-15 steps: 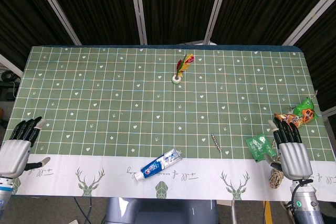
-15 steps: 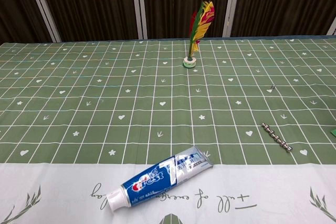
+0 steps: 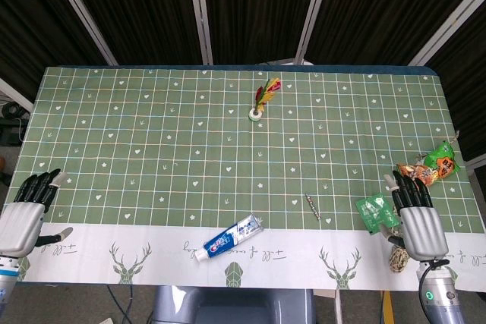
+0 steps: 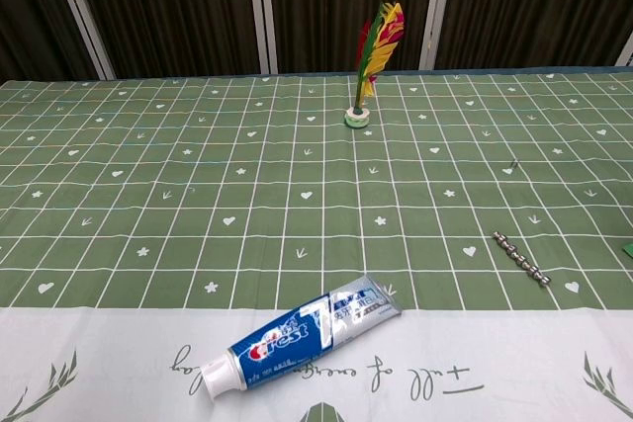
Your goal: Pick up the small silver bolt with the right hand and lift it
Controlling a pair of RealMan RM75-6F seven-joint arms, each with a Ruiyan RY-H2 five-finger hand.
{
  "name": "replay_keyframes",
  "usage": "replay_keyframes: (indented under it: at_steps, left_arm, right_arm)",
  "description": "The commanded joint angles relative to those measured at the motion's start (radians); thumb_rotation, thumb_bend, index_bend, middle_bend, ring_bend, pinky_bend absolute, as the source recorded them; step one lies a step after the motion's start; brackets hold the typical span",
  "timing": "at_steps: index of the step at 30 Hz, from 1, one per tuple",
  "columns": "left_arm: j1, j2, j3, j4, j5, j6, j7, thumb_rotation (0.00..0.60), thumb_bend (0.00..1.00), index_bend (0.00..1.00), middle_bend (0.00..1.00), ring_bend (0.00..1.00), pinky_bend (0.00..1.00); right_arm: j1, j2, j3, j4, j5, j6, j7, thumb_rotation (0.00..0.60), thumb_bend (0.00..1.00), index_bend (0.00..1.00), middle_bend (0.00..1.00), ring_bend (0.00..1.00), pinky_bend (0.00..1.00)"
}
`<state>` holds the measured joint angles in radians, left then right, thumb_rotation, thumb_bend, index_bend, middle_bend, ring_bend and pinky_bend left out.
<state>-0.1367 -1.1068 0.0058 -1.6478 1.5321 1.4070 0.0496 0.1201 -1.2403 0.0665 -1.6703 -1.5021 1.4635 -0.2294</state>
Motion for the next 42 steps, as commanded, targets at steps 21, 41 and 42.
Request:
replay_keyframes:
  at_steps: [21,41,42]
  left_arm:
    - [0.001,-0.002,-0.001,-0.003,-0.002,0.002,0.010,0.600,0.00,0.00,0.00,0.00,0.00]
    - [-0.008,0.001,-0.004,-0.009,-0.023,-0.024,0.003,0.600,0.00,0.00,0.00,0.00,0.00]
    - [-0.009,0.001,-0.004,-0.009,-0.024,-0.026,0.003,0.600,0.00,0.00,0.00,0.00,0.00]
  right_arm:
    - [0.115,-0.148,0.093,-0.044,0.092,-0.099,-0.144,0.600,0.13,0.00,0.00,0.00,0.00]
    - [0.186,-0.448,0.130,0.093,0.346,-0.153,-0.295,0.600,0.13,0.00,0.00,0.00,0.00]
    - [0.187,-0.453,0.128,0.098,0.354,-0.156,-0.300,0.600,0.13,0.00,0.00,0.00,0.00]
